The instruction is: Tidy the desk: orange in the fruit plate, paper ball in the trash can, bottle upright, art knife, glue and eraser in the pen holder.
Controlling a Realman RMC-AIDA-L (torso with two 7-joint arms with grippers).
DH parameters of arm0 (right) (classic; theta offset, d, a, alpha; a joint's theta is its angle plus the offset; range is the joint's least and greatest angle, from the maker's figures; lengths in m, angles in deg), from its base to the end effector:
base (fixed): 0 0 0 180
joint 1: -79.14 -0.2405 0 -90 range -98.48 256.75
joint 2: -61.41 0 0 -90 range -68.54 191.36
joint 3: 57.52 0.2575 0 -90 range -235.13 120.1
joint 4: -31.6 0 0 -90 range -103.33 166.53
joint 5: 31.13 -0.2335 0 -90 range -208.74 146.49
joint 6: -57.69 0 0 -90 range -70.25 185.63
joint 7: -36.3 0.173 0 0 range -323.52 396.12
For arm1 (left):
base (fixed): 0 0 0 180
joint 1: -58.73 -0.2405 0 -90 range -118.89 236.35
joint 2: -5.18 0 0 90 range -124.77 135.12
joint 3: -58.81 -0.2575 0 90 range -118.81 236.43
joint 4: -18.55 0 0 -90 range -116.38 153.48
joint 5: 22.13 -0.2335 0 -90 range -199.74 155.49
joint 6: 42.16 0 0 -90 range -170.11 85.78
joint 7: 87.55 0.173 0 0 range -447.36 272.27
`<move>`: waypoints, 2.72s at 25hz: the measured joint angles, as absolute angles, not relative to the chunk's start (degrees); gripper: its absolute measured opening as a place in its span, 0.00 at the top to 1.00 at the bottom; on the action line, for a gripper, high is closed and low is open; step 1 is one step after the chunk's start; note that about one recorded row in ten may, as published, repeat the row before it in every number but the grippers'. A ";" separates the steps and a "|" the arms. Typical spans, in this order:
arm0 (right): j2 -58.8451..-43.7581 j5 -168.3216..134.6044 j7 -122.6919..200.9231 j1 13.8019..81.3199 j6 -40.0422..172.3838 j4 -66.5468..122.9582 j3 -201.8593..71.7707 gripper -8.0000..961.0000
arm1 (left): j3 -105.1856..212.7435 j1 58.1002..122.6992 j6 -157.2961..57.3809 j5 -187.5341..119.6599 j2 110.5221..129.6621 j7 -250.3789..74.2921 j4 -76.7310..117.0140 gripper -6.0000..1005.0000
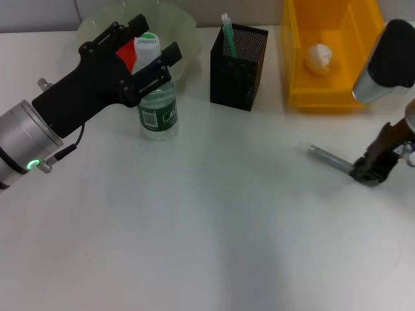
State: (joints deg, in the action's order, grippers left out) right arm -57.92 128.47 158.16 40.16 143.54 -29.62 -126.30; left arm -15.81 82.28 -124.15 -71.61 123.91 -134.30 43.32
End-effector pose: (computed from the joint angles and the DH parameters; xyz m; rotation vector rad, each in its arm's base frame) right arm 0.2540 0.3988 -0.0185 -2.6777 0.6544 -0.7562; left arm -0.2323 0.3588 -0.0348 -2.2214 -0.3081 -1.2052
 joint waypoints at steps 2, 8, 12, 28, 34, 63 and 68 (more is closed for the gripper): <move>-57.70 124.35 157.95 40.73 143.83 -30.81 -124.40 0.84 | -15.79 82.22 -124.24 -71.61 123.91 -134.30 43.39 0.27; -57.86 107.65 153.62 44.95 139.88 -33.80 -114.73 0.84 | -15.27 81.71 -124.43 -71.61 123.91 -134.30 43.50 0.27; -58.06 92.25 149.20 47.29 128.88 -28.32 -115.79 0.84 | -14.77 81.59 -124.49 -71.61 124.04 -134.24 43.23 0.27; -58.35 28.19 88.04 36.81 113.95 12.12 -122.45 0.84 | -15.15 82.09 -124.37 -71.61 124.28 -134.65 43.16 0.27; -58.46 27.33 81.81 34.20 113.59 14.99 -122.17 0.84 | -14.81 82.25 -124.21 -71.61 124.27 -134.80 43.16 0.27; -58.47 27.05 79.19 28.45 106.20 23.20 -122.38 0.84 | -14.80 83.21 -124.17 -71.61 124.17 -132.77 41.56 0.28; -58.47 27.01 79.47 28.47 106.20 23.23 -122.38 0.84 | -14.89 83.18 -124.01 -71.61 124.22 -132.76 41.41 0.37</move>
State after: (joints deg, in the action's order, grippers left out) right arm -58.47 27.01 79.47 28.47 106.20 23.23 -122.38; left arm -14.89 83.18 -124.01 -71.61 124.22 -132.76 41.41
